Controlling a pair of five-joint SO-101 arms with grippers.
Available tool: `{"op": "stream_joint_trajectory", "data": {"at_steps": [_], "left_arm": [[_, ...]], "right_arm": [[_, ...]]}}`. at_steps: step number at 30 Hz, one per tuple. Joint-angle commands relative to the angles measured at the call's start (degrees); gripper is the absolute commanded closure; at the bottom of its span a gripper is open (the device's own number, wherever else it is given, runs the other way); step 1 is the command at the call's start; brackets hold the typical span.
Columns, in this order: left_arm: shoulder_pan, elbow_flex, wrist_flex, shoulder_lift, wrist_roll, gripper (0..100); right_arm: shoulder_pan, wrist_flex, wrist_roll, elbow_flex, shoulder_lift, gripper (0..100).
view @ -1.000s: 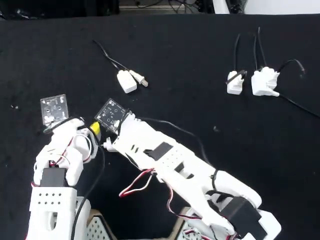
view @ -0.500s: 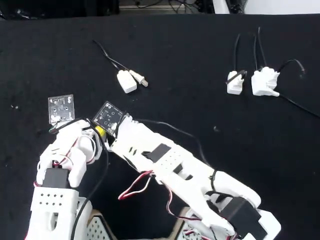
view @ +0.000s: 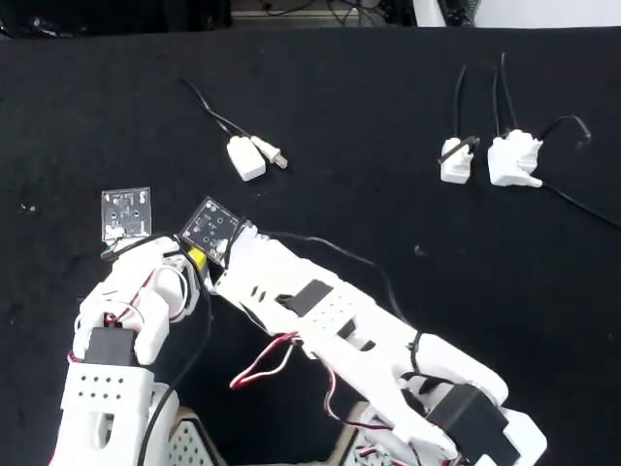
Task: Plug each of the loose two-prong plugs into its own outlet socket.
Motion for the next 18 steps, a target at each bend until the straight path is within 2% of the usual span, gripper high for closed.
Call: {"op": "stream_joint_trajectory", "data": {"at_steps": [1, 7, 13, 18], "left_arm": [[0.40, -0.57, -0.44, -0.44, -0.88, 79], [0.31, -0.57, -0.44, -0.53, -0.88, 79], [0.31, -0.57, -0.44, -0.62, -0.88, 79], [0.31, -0.57, -0.35, -0.53, -0.88, 79]], "right_arm": [[-0.88, -1.14, -0.62, -0.40, -2.51, 98.8], [-0.62, -0.26, -4.66, 0.66, -6.29, 98.8], [-0.88, 0.53, -4.66, 5.14, -15.08, 98.8], [-0.88, 0.53, -4.66, 6.29, -16.92, 98.8]]}}
